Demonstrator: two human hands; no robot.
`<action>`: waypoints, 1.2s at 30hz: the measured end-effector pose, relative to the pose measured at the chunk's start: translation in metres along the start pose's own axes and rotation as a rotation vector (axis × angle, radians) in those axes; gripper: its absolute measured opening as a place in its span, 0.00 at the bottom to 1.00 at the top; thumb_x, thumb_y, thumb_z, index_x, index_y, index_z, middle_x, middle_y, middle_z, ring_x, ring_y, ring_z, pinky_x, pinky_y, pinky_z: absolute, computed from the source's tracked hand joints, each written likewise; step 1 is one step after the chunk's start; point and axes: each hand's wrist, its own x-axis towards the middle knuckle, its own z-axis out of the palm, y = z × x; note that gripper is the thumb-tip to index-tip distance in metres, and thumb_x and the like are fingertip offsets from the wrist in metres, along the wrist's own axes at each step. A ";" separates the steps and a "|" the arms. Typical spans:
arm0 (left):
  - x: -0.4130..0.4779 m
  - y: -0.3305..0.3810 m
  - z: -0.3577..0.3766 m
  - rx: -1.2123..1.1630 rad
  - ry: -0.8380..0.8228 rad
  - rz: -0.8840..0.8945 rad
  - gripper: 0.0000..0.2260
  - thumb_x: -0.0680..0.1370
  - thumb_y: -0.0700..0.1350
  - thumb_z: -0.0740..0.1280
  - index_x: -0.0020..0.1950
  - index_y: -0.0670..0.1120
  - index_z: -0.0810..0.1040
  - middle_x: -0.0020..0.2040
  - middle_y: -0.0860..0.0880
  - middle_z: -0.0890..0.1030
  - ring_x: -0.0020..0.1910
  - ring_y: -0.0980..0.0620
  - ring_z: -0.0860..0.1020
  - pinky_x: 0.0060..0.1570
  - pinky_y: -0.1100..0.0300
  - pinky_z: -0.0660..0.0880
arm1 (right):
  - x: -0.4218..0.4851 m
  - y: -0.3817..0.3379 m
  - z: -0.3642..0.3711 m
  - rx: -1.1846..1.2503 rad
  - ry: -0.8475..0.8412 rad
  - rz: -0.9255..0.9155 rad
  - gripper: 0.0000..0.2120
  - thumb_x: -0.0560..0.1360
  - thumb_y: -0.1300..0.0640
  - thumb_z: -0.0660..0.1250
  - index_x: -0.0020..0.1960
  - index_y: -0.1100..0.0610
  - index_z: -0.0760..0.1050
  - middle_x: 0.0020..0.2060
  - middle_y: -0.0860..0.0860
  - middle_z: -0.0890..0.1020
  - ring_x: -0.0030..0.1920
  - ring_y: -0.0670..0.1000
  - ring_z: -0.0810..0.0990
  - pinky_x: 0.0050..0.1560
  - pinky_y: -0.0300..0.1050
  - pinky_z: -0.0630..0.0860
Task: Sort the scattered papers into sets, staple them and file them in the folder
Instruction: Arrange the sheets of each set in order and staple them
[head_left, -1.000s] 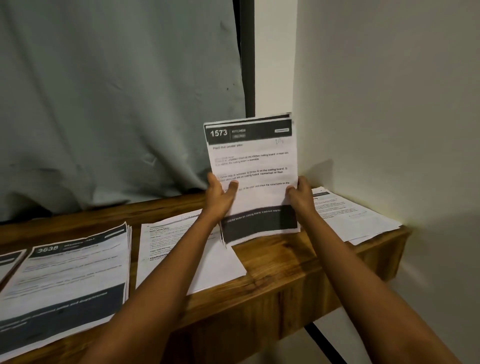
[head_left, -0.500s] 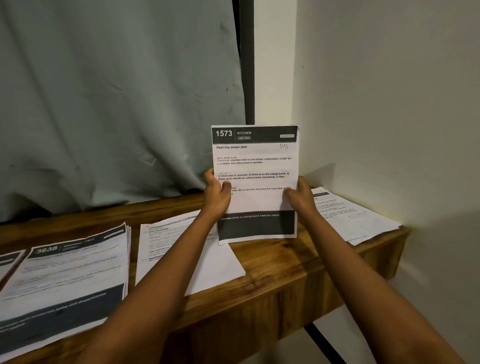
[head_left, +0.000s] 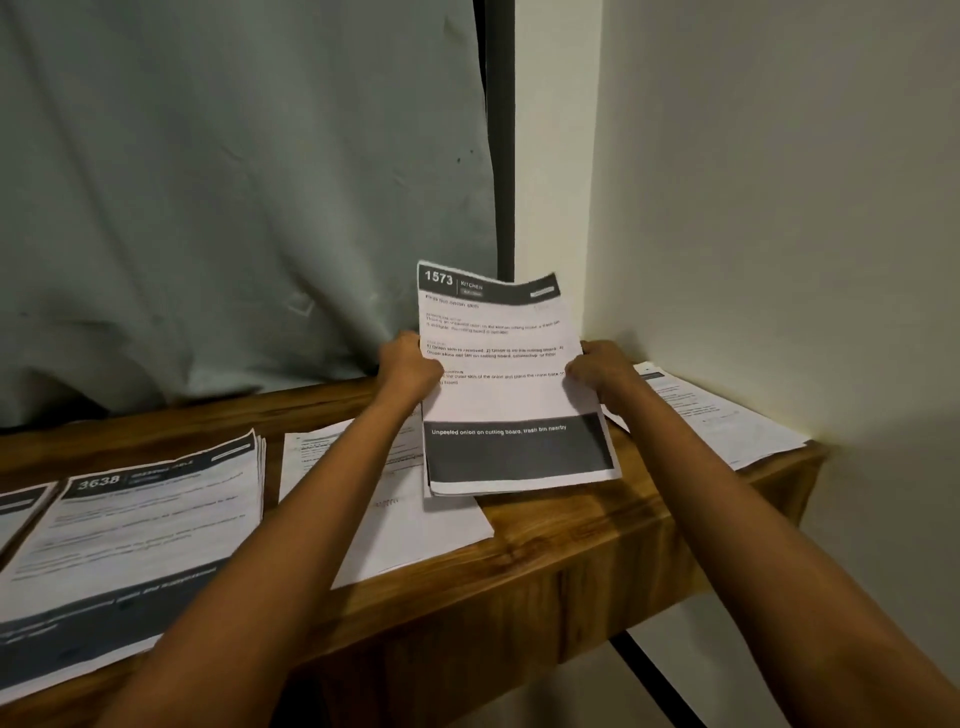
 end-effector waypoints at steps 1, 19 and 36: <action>-0.002 -0.006 0.000 0.012 -0.035 -0.036 0.11 0.75 0.35 0.66 0.57 0.36 0.78 0.58 0.41 0.80 0.55 0.42 0.78 0.51 0.57 0.75 | 0.001 0.002 0.004 -0.109 -0.042 -0.003 0.09 0.73 0.59 0.66 0.53 0.57 0.76 0.55 0.54 0.81 0.50 0.57 0.80 0.54 0.51 0.79; -0.027 -0.050 0.033 0.397 -0.179 -0.111 0.10 0.74 0.47 0.72 0.49 0.43 0.78 0.50 0.43 0.80 0.48 0.44 0.79 0.42 0.56 0.74 | -0.005 0.035 0.039 -0.374 -0.062 0.122 0.21 0.79 0.55 0.62 0.69 0.63 0.67 0.66 0.60 0.73 0.65 0.60 0.72 0.64 0.51 0.69; 0.015 -0.071 0.120 0.165 -0.413 0.066 0.27 0.80 0.55 0.60 0.77 0.46 0.59 0.75 0.44 0.64 0.74 0.41 0.61 0.71 0.45 0.63 | 0.014 0.079 0.095 -0.221 0.094 0.032 0.15 0.74 0.49 0.66 0.55 0.57 0.78 0.60 0.57 0.76 0.63 0.60 0.67 0.64 0.52 0.64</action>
